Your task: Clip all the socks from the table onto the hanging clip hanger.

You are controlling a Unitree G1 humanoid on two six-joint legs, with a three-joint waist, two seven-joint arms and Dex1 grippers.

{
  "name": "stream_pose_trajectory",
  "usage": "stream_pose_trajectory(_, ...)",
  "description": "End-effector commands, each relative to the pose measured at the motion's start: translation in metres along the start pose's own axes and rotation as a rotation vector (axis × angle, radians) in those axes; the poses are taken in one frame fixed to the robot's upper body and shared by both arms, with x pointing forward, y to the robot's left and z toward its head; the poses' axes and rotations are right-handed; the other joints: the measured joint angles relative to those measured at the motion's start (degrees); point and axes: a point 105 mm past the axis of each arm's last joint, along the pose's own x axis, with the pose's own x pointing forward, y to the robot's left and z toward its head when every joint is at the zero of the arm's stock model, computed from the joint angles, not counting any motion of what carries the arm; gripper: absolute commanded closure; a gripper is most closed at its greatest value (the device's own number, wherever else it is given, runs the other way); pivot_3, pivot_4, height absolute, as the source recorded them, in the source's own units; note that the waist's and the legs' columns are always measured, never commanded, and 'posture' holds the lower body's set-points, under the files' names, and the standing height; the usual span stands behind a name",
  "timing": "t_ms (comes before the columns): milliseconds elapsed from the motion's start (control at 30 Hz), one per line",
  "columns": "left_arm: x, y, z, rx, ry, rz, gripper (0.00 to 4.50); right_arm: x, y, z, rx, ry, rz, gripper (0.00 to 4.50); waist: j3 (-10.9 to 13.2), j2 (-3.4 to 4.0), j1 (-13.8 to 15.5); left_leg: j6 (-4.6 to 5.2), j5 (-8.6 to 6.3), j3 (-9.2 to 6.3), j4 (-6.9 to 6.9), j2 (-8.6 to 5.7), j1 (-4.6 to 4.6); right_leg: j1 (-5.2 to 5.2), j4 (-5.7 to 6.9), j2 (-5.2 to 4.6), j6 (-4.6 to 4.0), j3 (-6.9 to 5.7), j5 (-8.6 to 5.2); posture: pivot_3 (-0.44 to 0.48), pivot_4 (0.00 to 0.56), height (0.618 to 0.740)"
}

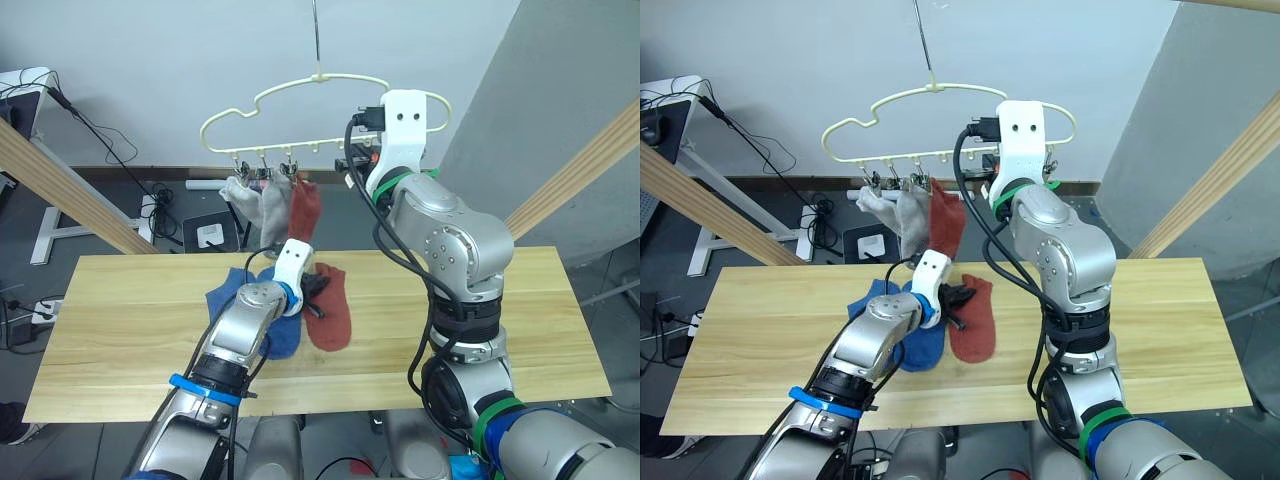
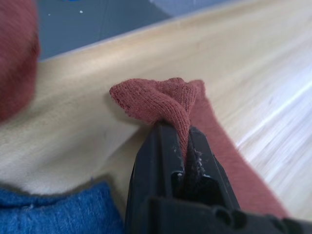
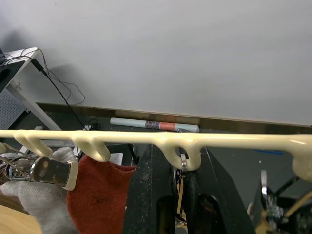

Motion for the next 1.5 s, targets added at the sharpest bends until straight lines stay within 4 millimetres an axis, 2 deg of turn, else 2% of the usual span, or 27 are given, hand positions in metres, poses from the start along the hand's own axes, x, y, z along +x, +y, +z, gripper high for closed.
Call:
stream_pose_trajectory(33,-0.008,-0.007,0.046,-0.042,-0.166,-0.050,4.49,-0.007,0.011,0.021,0.016,-0.075,0.038,4.50,0.00,0.00,0.02,0.00,0.00,0.00,0.00,0.01,0.00,0.00,0.00,0.00,0.00,-0.01,0.00,-0.147,0.351,0.740)
stream_pose_trajectory(200,-0.010,-0.006,0.070,-0.026,-0.235,-0.044,4.49,-0.007,0.011,0.019,0.029,-0.061,0.036,4.50,0.00,0.00,0.00,0.00,0.00,0.01,0.00,-0.06,0.00,0.03,-0.02,0.00,0.01,-0.01,0.00,-0.147,0.351,0.740)
stream_pose_trajectory(367,-0.014,-0.012,0.103,-0.013,-0.342,-0.067,4.49,-0.007,0.012,0.019,0.032,-0.055,0.039,4.50,0.00,0.00,0.01,0.00,0.00,0.00,-0.01,-0.05,0.00,0.02,-0.03,0.00,0.01,-0.02,0.00,-0.146,0.348,0.740)
stream_pose_trajectory(600,-0.018,-0.019,0.126,-0.014,-0.413,-0.095,4.49,-0.007,0.011,0.019,0.033,-0.054,0.037,4.50,0.00,0.00,-0.03,0.00,0.00,0.02,-0.02,-0.05,0.00,0.02,-0.05,0.01,0.01,-0.01,0.00,-0.148,0.350,0.740)
stream_pose_trajectory(1267,-0.024,-0.025,0.164,-0.002,-0.510,-0.114,4.49,-0.007,0.012,0.019,0.042,-0.055,0.037,4.50,0.01,-0.01,-0.01,0.00,0.00,0.02,-0.05,-0.06,-0.01,0.01,-0.09,0.01,0.01,-0.01,0.00,-0.147,0.349,0.740)
stream_pose_trajectory(1500,-0.024,-0.028,0.160,-0.001,-0.498,-0.128,4.49,-0.007,0.013,0.020,0.043,-0.058,0.036,4.50,0.01,-0.01,-0.01,0.00,0.00,0.03,-0.09,-0.06,-0.01,0.01,-0.10,0.01,0.01,-0.01,0.00,-0.145,0.345,0.740)
